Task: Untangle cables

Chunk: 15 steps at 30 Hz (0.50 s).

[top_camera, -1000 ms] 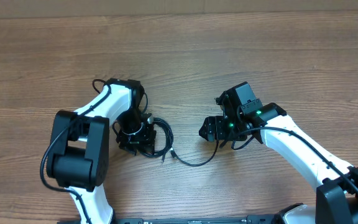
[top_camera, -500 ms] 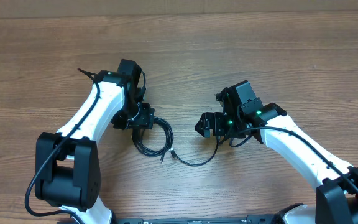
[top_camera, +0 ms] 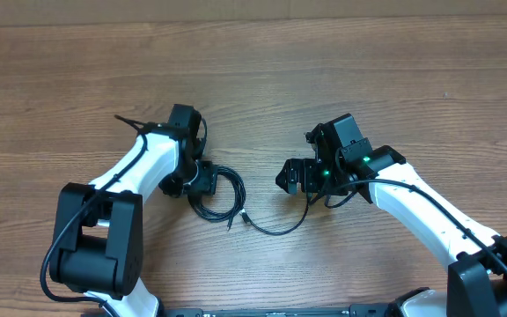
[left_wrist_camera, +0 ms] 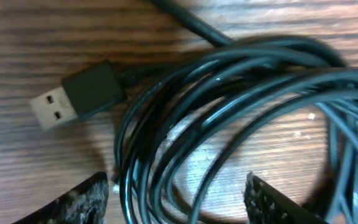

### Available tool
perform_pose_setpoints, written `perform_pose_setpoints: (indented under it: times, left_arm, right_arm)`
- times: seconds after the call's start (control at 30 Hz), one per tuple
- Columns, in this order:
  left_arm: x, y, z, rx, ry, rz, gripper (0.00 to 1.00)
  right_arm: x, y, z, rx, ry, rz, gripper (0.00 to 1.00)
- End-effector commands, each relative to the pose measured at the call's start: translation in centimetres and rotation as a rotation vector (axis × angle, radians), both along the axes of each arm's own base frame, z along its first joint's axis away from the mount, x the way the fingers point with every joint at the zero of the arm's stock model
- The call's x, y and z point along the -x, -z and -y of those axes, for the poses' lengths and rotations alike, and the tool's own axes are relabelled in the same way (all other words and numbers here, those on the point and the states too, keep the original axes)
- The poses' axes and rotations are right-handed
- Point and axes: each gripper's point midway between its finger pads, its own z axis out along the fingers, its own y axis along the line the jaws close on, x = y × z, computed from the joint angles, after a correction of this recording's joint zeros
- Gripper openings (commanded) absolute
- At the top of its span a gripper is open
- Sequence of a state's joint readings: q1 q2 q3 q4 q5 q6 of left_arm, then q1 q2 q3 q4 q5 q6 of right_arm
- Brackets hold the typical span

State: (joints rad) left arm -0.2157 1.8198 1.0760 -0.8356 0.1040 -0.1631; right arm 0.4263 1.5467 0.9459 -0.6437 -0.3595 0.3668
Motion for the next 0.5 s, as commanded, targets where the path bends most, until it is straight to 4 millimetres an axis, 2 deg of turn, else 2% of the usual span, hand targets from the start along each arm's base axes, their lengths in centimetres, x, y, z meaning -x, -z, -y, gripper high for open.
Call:
perform_pose_setpoints:
  times: [0.0, 0.37, 0.47]
  left_arm:
    - [0.7, 0.9, -0.2, -0.009, -0.017, -0.010, 0.69]
    - [1.9, 1.9, 0.0, 0.012, -0.024, -0.033, 0.69]
    - [1.7, 1.8, 0.9, 0.067, -0.025, -0.030, 0.76]
  right_arm:
    - [0.2, 0.3, -0.1, 0.002, -0.001, -0.007, 0.98]
    - [-0.1, 0.2, -0.2, -0.005, -0.001, 0.011, 1.00]
    - [-0.2, 0.1, -0.3, -0.007, -0.001, 0.015, 1.00]
